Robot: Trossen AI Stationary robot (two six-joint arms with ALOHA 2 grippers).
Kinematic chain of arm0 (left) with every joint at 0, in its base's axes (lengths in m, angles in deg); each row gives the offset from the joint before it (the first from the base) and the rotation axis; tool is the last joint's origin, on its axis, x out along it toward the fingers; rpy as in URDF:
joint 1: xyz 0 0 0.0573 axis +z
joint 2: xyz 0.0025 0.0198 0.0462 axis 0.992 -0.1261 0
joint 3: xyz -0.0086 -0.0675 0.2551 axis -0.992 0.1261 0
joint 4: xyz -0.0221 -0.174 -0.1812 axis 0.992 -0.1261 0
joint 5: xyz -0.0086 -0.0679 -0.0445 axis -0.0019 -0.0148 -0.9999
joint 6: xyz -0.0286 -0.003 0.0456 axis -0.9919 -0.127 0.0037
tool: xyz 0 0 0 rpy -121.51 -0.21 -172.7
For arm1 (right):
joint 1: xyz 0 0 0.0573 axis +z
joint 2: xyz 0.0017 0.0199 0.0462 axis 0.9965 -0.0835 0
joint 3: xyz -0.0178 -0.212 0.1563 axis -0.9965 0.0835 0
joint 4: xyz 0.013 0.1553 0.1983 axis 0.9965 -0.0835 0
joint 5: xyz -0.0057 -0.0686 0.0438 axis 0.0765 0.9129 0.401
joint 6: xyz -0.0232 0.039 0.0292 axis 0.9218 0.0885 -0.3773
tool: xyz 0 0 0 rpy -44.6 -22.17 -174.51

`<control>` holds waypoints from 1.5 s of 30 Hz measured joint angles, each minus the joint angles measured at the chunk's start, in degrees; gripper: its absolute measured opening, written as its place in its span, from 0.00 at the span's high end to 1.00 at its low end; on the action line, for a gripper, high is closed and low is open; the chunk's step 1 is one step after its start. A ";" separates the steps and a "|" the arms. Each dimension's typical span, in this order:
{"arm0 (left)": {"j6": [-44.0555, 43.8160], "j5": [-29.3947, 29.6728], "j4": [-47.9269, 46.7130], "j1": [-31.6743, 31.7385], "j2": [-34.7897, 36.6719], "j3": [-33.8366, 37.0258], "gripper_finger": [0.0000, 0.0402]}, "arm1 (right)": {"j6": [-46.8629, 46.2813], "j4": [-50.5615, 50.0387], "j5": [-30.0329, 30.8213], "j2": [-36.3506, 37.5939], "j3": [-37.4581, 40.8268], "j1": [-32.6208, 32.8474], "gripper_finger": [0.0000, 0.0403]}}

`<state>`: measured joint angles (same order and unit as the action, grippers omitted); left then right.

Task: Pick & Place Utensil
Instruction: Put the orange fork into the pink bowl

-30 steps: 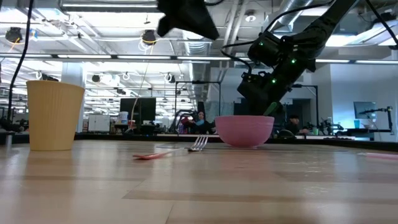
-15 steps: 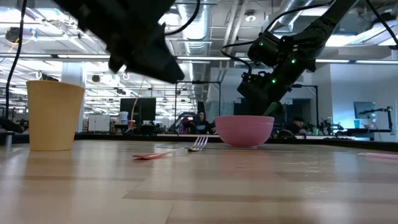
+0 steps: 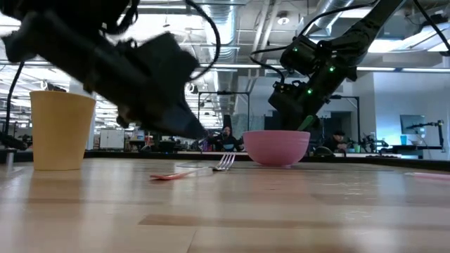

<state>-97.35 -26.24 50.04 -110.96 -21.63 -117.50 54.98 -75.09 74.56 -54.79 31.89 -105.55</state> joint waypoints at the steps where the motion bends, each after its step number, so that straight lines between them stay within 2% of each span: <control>1: 0.02 0.06 0.91 0.00 -1.16 -0.03 0.72 | 0.01 -0.02 0.00 0.02 0.00 0.00 1.00; 10: -3.30 0.12 3.31 0.02 -8.73 -1.07 0.72 | 0.00 -0.04 0.00 0.02 0.00 0.00 1.00; 17: -5.90 1.88 4.35 -0.11 -10.74 -1.18 0.73 | 0.13 -0.04 0.01 0.04 0.00 0.00 1.00; 21: -6.01 1.59 4.16 -0.03 -10.57 -1.18 0.79 | 0.96 -0.02 0.00 0.04 0.00 0.00 1.00; 25: -5.84 1.17 4.09 0.04 -10.54 -1.16 0.95 | 2.97 -0.19 -0.02 0.18 -0.02 0.00 1.00; 29: -5.77 0.46 4.32 0.07 -10.52 -1.18 0.95 | 3.89 -1.32 -1.19 2.55 -0.02 -0.02 1.00; 34: -3.32 -1.75 3.34 0.14 -8.11 -1.02 0.97 | 4.09 -3.96 -1.53 8.71 -0.03 0.02 1.00; 37: 0.13 -2.01 3.51 0.73 -4.04 -1.03 0.98 | 4.53 -6.30 -1.53 12.78 -0.04 0.04 1.00; 40: 6.26 -2.55 3.82 2.25 0.49 -2.23 0.99 | 7.11 -10.12 -1.53 16.43 -0.04 0.02 1.00; 45: 16.13 -7.54 3.27 5.81 7.14 -5.39 0.99 | 12.18 -16.34 -1.56 20.83 -0.01 0.02 1.00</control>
<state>-81.21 -33.78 53.31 -105.15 -14.50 -122.89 67.17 -91.43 73.00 -33.97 31.89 -105.53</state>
